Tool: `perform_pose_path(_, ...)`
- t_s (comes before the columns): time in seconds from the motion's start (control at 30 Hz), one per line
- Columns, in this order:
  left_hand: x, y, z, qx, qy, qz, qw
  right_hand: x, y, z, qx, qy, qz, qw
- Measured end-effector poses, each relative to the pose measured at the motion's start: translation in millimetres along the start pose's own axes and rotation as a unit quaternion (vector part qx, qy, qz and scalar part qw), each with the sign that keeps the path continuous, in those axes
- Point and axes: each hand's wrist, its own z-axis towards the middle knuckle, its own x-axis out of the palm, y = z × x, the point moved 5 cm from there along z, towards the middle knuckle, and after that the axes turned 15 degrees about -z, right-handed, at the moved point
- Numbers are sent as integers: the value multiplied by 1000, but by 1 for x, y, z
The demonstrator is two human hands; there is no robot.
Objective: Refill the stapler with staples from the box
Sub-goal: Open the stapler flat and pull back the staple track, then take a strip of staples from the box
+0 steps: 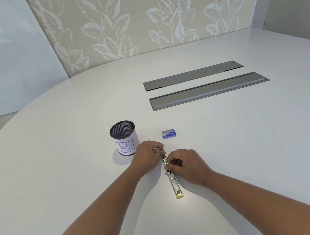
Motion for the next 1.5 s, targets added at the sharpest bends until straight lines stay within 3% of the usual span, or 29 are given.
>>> perform_pose_path(0.2,-2,1,11,-19,19,-29,999,-1,0,-5,22,-11,81,996)
perform_pose_path(0.4,1,-13,31,4,-16,-21,1000,-12,-9,6,102,-47,147,983)
perform_pose_path(0.53,10,-21,50,18,-20,-13,1000,-29,-23,34,102,-98,-1,990)
perform_pose_path(0.63,16,-19,65,2,-7,11,1000,-39,-38,58,116,-70,-134,982)
perform_pose_path(0.73,19,-18,77,-10,1,36,999,-42,-48,75,115,-47,-196,973)
perform_pose_path(1.27,17,-26,94,25,36,101,994,-40,-67,113,79,58,-204,974)
perform_pose_path(1.5,10,-22,91,12,32,110,993,-41,-69,113,73,54,-202,975)
